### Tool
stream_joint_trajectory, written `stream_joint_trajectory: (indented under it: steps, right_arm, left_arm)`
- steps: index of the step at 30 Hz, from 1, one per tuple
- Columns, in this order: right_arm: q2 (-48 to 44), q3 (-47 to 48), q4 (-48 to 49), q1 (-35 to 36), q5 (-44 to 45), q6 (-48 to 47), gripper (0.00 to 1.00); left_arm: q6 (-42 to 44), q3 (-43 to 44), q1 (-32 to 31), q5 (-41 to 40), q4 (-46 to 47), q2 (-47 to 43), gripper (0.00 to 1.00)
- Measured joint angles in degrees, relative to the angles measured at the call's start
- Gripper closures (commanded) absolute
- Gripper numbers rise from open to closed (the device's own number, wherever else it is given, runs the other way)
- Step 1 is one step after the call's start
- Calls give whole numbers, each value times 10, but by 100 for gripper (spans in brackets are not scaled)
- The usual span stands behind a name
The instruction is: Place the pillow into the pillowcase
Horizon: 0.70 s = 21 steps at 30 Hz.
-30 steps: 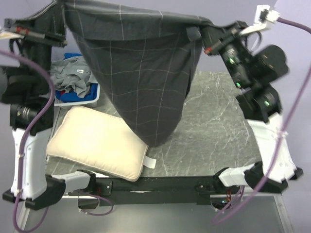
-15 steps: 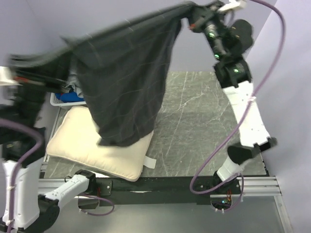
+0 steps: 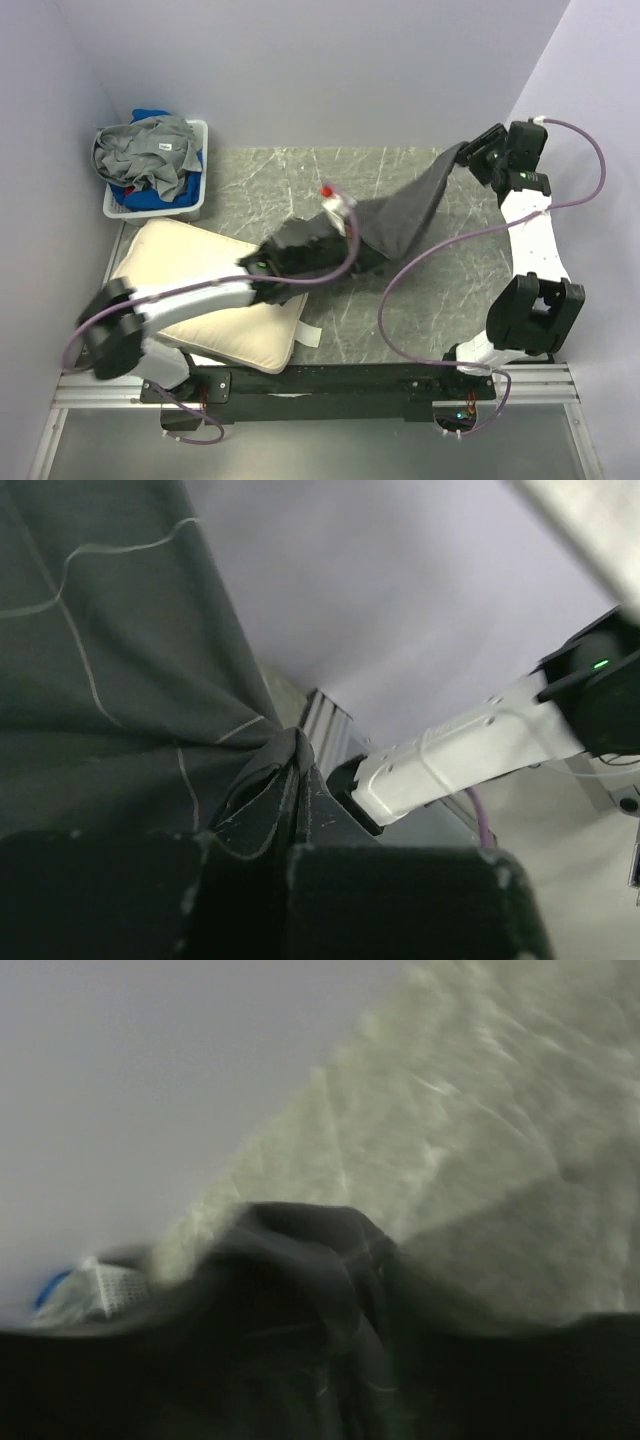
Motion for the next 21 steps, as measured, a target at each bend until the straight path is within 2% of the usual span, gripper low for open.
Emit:
stream_joint_trajectory:
  steps: [3,4,6,7,8,10,11,14,18,21]
  right_arm:
    - [12,0,-64,-11,30,-16,16]
    - [9,0,-81,-11,37,-23,9]
    - [-5,0,-104,-10,53,-33,6]
    - [-19,-4,-111,-9,59,-36,1]
    - [-36,-13,-113,-8,64,-38,0]
    - [-94,-51,-109,-7,68,-39,1]
    - [-123,-70,-107,-7,68,-40,1]
    - [-224,-149,-85,2,70,-36,1]
    - [-330,-285,-47,28,71,-19,2]
    - [-388,-391,-35,69,86,6,2]
  left_arm:
    - [-25,4,-35,-5,53,95,99]
    - [-33,14,-43,-5,62,129,99]
    - [-46,38,-54,-2,74,187,94]
    - [-52,55,-58,4,82,218,87]
    - [-59,72,-60,10,89,247,67]
    - [-70,102,-61,24,97,291,51]
    - [-75,113,-61,28,98,306,40]
    - [-78,120,-61,24,87,315,23]
    - [-86,103,-49,-46,34,264,23]
    - [-96,85,-21,-122,-43,198,23]
